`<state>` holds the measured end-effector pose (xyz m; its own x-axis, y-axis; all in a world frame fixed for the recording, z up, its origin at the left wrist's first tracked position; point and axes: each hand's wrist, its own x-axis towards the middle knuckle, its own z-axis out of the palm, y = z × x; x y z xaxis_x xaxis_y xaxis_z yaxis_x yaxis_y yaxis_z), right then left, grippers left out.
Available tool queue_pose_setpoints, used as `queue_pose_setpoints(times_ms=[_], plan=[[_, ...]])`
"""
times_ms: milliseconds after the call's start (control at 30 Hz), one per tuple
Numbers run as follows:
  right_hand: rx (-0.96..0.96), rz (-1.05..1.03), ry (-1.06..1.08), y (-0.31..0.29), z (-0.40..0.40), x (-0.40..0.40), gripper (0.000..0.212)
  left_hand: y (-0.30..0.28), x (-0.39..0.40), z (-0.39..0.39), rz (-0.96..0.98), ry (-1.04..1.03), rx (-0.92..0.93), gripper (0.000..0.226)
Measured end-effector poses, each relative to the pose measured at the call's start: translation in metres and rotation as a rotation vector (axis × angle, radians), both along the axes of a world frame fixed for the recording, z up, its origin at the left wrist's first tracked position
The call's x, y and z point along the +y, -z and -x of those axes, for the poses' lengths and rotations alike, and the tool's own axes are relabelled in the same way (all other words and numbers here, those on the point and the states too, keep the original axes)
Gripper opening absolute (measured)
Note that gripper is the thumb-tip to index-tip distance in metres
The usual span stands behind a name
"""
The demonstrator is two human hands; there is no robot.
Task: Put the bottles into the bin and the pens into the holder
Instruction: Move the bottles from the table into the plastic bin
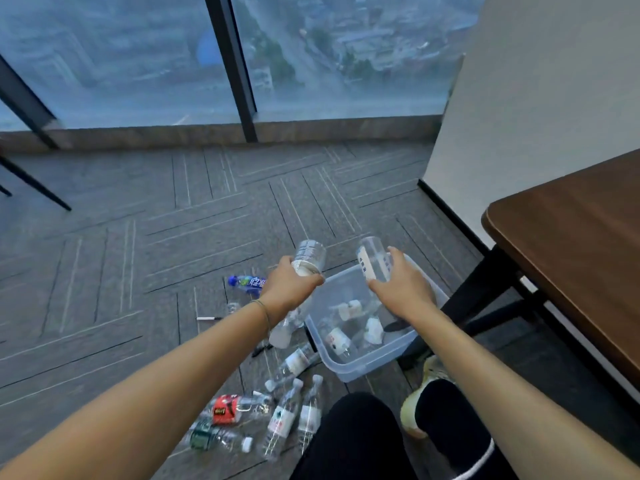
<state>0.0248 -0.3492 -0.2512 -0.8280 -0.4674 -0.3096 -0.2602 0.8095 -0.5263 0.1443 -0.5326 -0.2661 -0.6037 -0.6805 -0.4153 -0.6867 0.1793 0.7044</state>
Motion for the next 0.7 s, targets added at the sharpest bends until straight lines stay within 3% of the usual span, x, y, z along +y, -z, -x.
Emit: queue_pose_setpoints(times_ms=[300, 467, 700], plan=[[-0.036, 0.114, 0.123, 0.026, 0.03, 0.014, 0.066, 0.036, 0.021, 0.048, -0.036, 0.109, -0.1, 0.075], [-0.023, 0.177, 0.145, 0.021, 0.038, 0.025, 0.065, 0.043, 0.038, 0.076, -0.059, 0.147, -0.085, 0.1], [-0.002, 0.246, 0.157, 0.005, 0.04, 0.027, 0.063, 0.027, 0.051, 0.101, -0.125, 0.143, 0.016, 0.083]])
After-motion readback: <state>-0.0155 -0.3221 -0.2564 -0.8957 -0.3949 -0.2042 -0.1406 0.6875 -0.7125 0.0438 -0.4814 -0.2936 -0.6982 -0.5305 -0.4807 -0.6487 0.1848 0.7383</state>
